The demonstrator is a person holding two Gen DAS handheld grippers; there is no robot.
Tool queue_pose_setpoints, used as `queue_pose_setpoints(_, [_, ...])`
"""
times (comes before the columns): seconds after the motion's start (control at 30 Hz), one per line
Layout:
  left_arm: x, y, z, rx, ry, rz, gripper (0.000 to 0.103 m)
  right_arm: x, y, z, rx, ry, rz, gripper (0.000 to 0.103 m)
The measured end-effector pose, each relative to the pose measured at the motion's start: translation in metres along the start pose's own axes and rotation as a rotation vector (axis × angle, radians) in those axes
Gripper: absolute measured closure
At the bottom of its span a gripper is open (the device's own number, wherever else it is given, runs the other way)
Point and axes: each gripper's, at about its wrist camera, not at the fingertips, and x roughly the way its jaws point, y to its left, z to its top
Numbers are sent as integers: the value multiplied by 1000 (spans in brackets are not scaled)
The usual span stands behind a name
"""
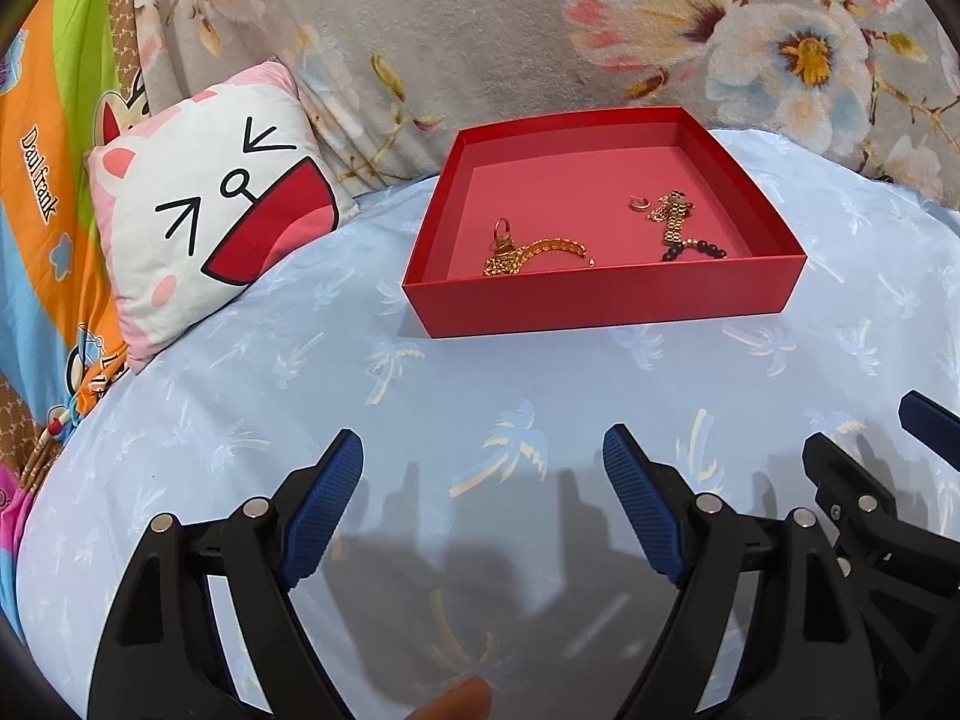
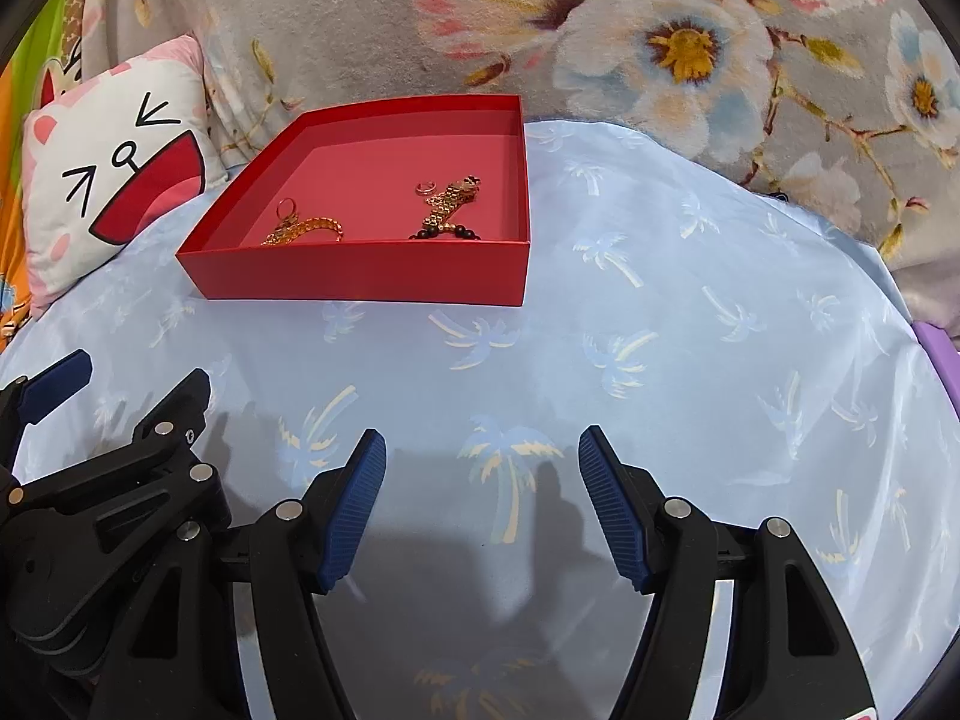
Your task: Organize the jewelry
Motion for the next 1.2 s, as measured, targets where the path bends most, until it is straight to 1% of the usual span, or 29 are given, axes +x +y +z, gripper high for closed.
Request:
queue_pose_setpoints(0.5, [-2,2,0,-3,-12,5,23,-2,0,1,-3,-9,-1,37])
queue_pose_setpoints(0.77, [0,3,0,-11,-2,-16,23,-2,-1,1,-4,-14,-1,37])
queue_pose_setpoints(1.2, [-1,2,-1,-4,-14,-7,25,-2,0,0,-5,-15,0,37])
